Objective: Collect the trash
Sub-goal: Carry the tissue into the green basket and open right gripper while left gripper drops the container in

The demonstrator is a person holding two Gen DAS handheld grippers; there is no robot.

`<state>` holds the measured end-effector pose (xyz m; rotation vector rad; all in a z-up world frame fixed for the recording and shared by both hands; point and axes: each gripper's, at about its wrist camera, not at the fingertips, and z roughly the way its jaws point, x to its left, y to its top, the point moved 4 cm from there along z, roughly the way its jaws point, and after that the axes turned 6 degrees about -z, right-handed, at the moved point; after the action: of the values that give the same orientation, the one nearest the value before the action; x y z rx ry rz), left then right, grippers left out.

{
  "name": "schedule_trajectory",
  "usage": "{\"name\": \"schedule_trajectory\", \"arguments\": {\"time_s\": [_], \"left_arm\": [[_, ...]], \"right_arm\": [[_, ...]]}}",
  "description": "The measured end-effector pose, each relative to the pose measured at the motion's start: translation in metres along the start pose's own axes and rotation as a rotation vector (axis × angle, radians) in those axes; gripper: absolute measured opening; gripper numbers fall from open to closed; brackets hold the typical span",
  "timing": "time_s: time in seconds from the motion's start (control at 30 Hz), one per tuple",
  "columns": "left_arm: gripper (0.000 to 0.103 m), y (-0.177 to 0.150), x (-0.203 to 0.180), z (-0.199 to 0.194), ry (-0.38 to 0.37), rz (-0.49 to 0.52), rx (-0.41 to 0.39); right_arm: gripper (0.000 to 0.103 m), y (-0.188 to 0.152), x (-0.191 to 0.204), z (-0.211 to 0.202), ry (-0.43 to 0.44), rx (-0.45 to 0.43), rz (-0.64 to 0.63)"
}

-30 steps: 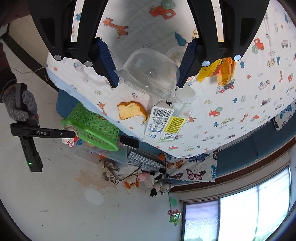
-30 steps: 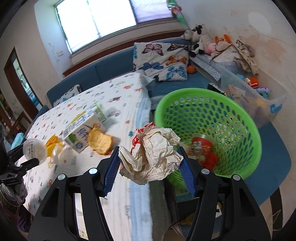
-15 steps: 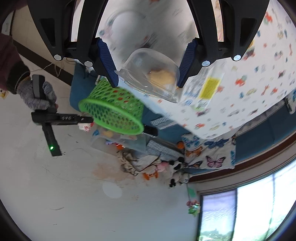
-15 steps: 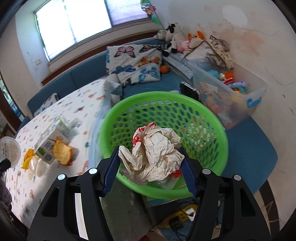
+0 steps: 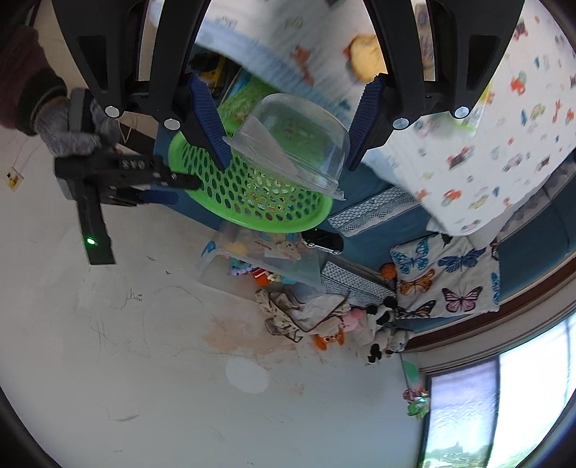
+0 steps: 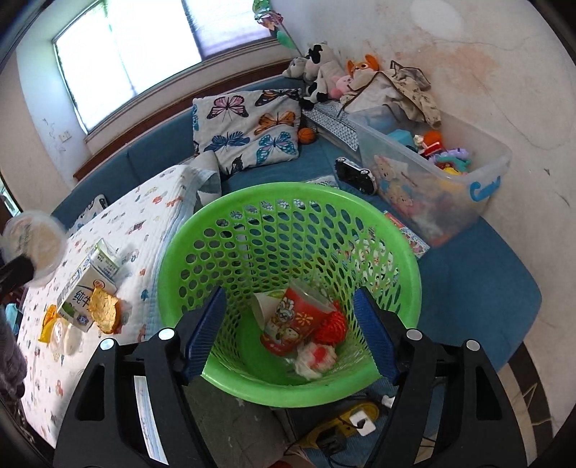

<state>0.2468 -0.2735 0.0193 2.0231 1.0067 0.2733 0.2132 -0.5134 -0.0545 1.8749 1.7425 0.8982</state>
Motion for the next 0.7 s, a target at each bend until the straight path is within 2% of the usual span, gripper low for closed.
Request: {"name": "schedule_trajectory", "arguments": {"time_s": [0.23,0.53,0.63,0.7], "left_arm": [[0.063,0.017,-0.025,0.048,-0.008,0.011,0.054],[0.063,0.017,-0.047,0.098,-0.014,0.003,0.139],[0.065,0.016,-0.051,0.107,-0.024,0.000,0.153],[0.070,0.015,-0.053,0.110,-0.027,0.000,0.154]], "right_arm": [[0.077,-0.008,-0.010,-0.011,0.003,-0.013,0.011],[0.078,-0.021,-0.026,-0.020,0.002,-0.019,0.050],[0.078,-0.026,-0.028,-0.020,0.001,-0.014,0.057],[0.078,-0.028,-0.029,-0.020,0.002,-0.012,0.059]]}}
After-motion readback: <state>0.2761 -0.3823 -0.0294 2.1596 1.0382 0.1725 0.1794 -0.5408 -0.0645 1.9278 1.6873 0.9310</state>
